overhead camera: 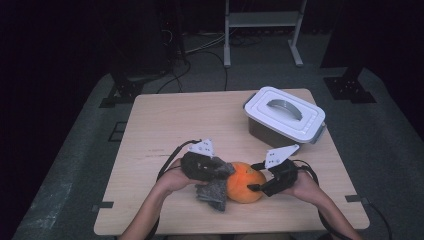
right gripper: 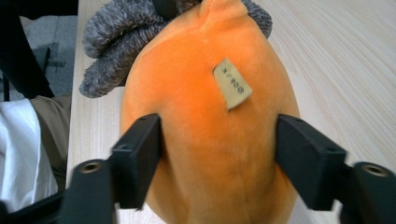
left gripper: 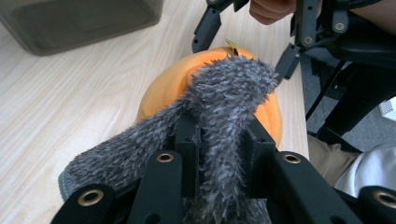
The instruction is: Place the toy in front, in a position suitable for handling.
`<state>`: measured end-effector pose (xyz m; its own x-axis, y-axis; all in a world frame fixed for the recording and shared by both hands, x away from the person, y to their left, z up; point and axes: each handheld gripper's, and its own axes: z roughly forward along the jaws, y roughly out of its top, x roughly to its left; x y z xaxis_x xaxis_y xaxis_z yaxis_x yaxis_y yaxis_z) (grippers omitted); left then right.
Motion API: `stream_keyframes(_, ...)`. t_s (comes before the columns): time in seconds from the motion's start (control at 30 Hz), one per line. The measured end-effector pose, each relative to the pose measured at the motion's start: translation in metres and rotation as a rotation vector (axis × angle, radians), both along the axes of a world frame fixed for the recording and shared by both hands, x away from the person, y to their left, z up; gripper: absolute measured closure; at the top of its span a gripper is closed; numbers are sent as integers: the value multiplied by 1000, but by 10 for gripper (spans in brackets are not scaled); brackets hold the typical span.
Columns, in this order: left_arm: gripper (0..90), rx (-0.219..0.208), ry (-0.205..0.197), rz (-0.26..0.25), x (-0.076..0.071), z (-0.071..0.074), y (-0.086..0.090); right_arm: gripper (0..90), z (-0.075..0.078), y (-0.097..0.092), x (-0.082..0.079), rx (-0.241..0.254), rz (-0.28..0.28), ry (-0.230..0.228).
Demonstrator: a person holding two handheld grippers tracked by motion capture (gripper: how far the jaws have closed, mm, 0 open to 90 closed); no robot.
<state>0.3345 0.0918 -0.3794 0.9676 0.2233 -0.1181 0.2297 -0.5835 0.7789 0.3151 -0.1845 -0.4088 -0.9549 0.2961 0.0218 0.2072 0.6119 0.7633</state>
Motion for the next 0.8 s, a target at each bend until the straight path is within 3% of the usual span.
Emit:
stream_keyframes(0.07, 725, -17, -6, -1, 0, 5, 2, 362, -1, 4, -1, 4, 16, -19)
stream_keyframes(0.2, 725, -85, -6, -20, -3, 18, 4, 421, -2, 15, -7, 2, 37, -59)
stream_keyframes(0.33, 725, -34, -35, -50, -8, 21, -6, 448, 1, 29, -11, -33, 67, -103)
stream_keyframes(0.43, 725, -6, -33, -28, -6, 14, -4, 485, 0, 27, -10, -33, 71, -110)
stream_keyframes(0.53, 724, -43, 3, 5, 3, 6, 9, 502, -4, 14, -9, -10, 71, -96)
stream_keyframes(0.63, 725, -34, 32, 17, 6, -3, 11, 498, -8, -1, -6, 21, 61, -65)
stream_keyframes(0.73, 724, -64, 64, 2, 6, -12, 4, 389, -8, -11, -1, 46, 25, -5)
stream_keyframes(0.8, 724, -75, 67, 1, 6, -13, 0, 292, -5, -8, -1, 18, -2, 13)
